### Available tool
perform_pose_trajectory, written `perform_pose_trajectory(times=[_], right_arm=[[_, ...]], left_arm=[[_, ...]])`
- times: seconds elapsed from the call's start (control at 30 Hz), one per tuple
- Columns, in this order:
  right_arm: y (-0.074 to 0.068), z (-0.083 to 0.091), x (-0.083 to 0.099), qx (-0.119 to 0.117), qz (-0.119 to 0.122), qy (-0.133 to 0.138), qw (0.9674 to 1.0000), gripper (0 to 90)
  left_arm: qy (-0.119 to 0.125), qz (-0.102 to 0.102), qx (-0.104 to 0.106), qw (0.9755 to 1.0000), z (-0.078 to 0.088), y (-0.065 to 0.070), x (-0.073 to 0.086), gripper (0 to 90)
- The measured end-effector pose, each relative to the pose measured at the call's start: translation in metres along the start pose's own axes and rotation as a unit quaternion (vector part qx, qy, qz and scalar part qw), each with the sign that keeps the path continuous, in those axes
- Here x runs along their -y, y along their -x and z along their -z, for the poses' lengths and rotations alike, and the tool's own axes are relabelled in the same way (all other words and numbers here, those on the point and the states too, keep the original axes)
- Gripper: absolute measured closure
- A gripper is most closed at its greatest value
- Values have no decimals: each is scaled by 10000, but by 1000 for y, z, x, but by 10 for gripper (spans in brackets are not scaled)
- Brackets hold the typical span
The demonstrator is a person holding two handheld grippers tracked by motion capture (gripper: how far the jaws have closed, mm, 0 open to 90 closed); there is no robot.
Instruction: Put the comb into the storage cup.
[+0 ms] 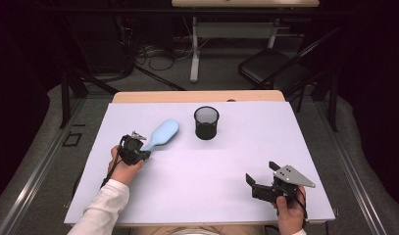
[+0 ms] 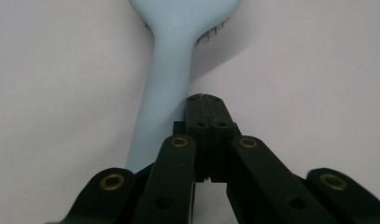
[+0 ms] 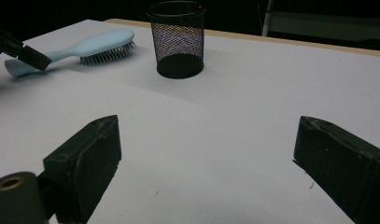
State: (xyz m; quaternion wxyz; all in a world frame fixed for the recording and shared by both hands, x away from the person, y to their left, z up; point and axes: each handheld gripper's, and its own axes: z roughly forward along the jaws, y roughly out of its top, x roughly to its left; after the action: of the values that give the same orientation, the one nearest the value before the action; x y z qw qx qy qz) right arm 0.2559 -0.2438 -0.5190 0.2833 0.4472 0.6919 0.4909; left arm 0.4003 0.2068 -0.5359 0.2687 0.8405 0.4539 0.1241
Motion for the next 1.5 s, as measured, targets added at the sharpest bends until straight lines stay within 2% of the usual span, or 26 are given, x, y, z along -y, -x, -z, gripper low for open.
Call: perform_pose_trajectory(times=[0.43,0.93,1.23,1.5], right_arm=[[0,0,0,4,-3,6,10000,72],[0,0,0,4,10,3,10000,74],[0,0,0,1,20,2,10000,80],[0,0,0,1,17,-3,10000,81]], left_arm=[[9,-58,3,10000,0,4,-1,900],[203,-69,59,9998,8,7,-4,886],[347,-5,60,9994,15,4,-4,840],[454,-2,13,9990,21,2,-5,721]])
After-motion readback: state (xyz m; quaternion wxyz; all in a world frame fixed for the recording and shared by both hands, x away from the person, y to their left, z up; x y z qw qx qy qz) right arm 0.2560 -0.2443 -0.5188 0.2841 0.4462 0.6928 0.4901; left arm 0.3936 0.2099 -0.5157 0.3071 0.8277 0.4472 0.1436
